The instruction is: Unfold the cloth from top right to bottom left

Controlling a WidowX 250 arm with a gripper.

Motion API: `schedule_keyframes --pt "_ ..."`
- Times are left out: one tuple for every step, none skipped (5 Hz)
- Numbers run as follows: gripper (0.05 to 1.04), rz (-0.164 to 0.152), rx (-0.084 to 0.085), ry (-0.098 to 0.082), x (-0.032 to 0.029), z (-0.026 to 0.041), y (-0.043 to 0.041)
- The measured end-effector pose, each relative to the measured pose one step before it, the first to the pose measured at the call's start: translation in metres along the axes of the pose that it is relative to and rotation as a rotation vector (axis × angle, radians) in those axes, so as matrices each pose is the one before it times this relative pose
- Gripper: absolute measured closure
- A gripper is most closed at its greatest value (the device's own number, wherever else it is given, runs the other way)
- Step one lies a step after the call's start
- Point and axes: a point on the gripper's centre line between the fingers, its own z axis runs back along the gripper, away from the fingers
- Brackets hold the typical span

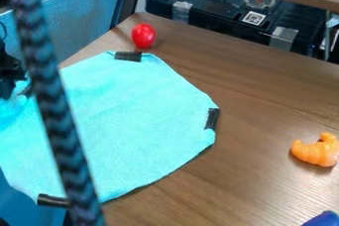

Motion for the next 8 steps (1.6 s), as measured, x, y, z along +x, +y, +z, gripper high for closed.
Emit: schedule_keyframes --pt "0.617 -0.0183 0.0539 -0.0581 0.00397 0.01261 0.00072" --pt "0.308 -0.0348 -0.0114 -0.0235 0.00496 0.00849 -0.00674" --pt "0.092 -0.0651 -0.1144 0.04 -0.0026 0.00385 -0.01739" --pt "0.083 -0.1282 -0.1866 0.0585 -0.00591 -0.0139 -0.04042" --pt "0.083 -0.1023 -0.0325 0.0371 -0.00061 -0.01807 -0.03353" --pt "0.083 -0.0311 0.0709 0.0557 0.00105 -0.02864 -0.02159" --pt "0.083 -0.0379 0.0587 0.0716 0.00526 -0.02128 -0.02023" --pt "0.083 0.0177 -0.008 0.0106 0.00926 -0.00197 -0.01318"
